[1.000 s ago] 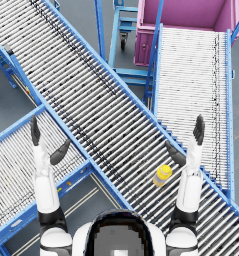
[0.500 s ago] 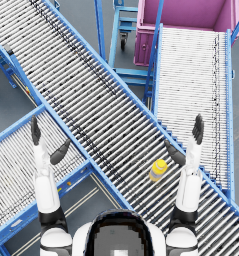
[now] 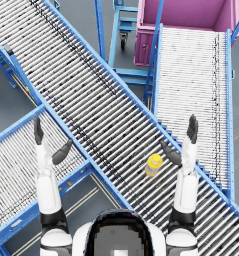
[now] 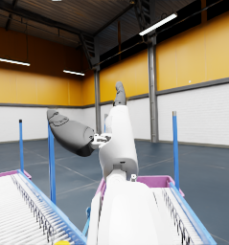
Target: Pick up the oil and place it on the left assembly line, put the cola on the right, and keep Sprite still
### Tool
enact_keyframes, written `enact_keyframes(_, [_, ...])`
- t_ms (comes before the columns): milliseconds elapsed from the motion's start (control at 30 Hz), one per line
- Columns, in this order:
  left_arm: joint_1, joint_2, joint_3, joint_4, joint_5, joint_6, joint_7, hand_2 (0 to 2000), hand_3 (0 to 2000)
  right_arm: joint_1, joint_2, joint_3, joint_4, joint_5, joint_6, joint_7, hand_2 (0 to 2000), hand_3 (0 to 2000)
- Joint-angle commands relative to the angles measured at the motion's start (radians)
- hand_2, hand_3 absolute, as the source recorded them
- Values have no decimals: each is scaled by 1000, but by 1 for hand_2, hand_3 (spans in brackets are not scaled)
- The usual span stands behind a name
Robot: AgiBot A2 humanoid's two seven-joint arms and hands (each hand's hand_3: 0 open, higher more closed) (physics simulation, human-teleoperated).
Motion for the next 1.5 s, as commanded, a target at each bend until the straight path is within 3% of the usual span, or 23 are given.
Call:
enact_keyframes(33, [-17,4,7,-8,0,0,0,0,0,-29,-3,17,14,0,0,0,0,0])
enact_keyframes(400, [-40,15,6,-15,0,0,0,0,0,-153,-8,103,27,0,0,0,0,0])
enact_keyframes(567, [-10,10,3,-10,0,0,0,0,0,-226,0,155,-30,0,0,0,0,0])
enact_keyframes(833, [0,12,20,12,0,0,0,0,0,-262,-2,229,-185,0,0,0,0,0])
enact_keyframes(1133, [4,17,16,42,0,0,0,0,0,-212,-33,289,-375,0,0,0,0,0])
enact_keyframes(1500, [32,18,6,104,0,0,0,0,0,-38,-112,356,-712,0,0,0,0,0])
